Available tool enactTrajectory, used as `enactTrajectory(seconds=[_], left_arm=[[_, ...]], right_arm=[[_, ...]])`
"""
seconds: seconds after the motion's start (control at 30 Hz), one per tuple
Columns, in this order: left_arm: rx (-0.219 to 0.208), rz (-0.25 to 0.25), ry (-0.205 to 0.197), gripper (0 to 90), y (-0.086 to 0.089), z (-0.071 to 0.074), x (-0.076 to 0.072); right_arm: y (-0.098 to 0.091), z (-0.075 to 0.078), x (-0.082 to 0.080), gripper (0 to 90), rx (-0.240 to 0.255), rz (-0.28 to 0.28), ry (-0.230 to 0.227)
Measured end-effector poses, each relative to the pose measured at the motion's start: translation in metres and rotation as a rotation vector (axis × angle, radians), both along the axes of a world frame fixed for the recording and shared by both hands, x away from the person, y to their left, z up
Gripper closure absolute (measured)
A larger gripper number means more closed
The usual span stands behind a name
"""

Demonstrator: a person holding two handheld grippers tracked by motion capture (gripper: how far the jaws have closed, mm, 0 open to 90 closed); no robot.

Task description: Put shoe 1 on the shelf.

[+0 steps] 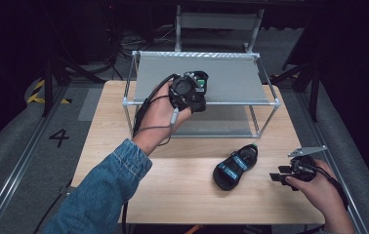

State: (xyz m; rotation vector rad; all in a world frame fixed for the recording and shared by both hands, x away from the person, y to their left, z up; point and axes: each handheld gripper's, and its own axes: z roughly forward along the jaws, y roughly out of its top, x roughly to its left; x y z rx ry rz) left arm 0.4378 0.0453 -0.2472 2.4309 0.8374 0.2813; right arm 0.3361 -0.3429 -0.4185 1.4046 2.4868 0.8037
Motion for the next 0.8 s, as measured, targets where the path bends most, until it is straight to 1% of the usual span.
enactTrajectory(seconds=[0.1, 0.13, 0.2, 0.23, 0.27, 0.33, 0.37, 0.43, 0.5, 0.6, 0.63, 0.67, 0.7, 0.8], left_arm=[[-0.008, 0.008, 0.0, 89.7, 0.0, -0.001, 0.004], [-0.007, 0.02, 0.001, 89.6, -0.001, -0.003, 0.009], [-0.016, 0.022, 0.002, 89.6, -0.001, -0.004, 0.013], [-0.013, 0.025, -0.008, 89.6, -0.002, -0.005, 0.016], [-0.01, 0.031, -0.009, 89.6, -0.003, -0.006, 0.018], [-0.03, 0.038, 0.003, 89.7, -0.003, -0.008, 0.024], [-0.03, 0.038, 0.003, 89.7, -0.003, -0.008, 0.024], [-0.055, 0.058, 0.015, 89.7, -0.003, -0.011, 0.032], [-0.052, 0.063, 0.015, 89.6, -0.004, -0.011, 0.034], [-0.047, 0.081, 0.019, 89.5, -0.004, -0.015, 0.044], [-0.051, 0.09, 0.023, 89.5, -0.004, -0.017, 0.048], [-0.064, 0.098, 0.032, 89.6, -0.003, -0.017, 0.051], [-0.069, 0.099, 0.036, 89.6, -0.002, -0.018, 0.053], [-0.081, 0.113, 0.04, 89.6, 0.0, -0.02, 0.058]], right_arm=[[0.001, 0.0, 0.0, 48.7, -0.001, 0.002, -0.002], [0.001, 0.0, 0.0, 48.7, 0.0, 0.004, 0.003], [0.001, 0.0, 0.0, 48.7, -0.004, 0.007, 0.003], [0.001, -0.001, 0.0, 48.7, -0.003, 0.007, 0.003], [0.001, -0.001, 0.0, 48.7, -0.004, 0.005, 0.003], [0.001, -0.001, 0.0, 48.7, -0.005, 0.007, 0.005], [0.001, -0.001, 0.0, 48.7, -0.003, 0.008, 0.004], [0.001, 0.0, 0.001, 48.7, -0.001, 0.009, 0.003], [0.001, 0.0, 0.001, 48.7, -0.001, 0.009, 0.002], [0.001, -0.001, 0.001, 48.7, 0.001, 0.006, 0.003], [0.001, -0.001, 0.001, 48.7, -0.002, 0.009, 0.001], [0.001, -0.001, 0.001, 48.7, -0.001, 0.009, 0.003], [0.001, 0.0, 0.001, 48.7, 0.0, 0.008, 0.005], [0.0, -0.001, 0.001, 48.7, 0.0, 0.004, 0.0]])
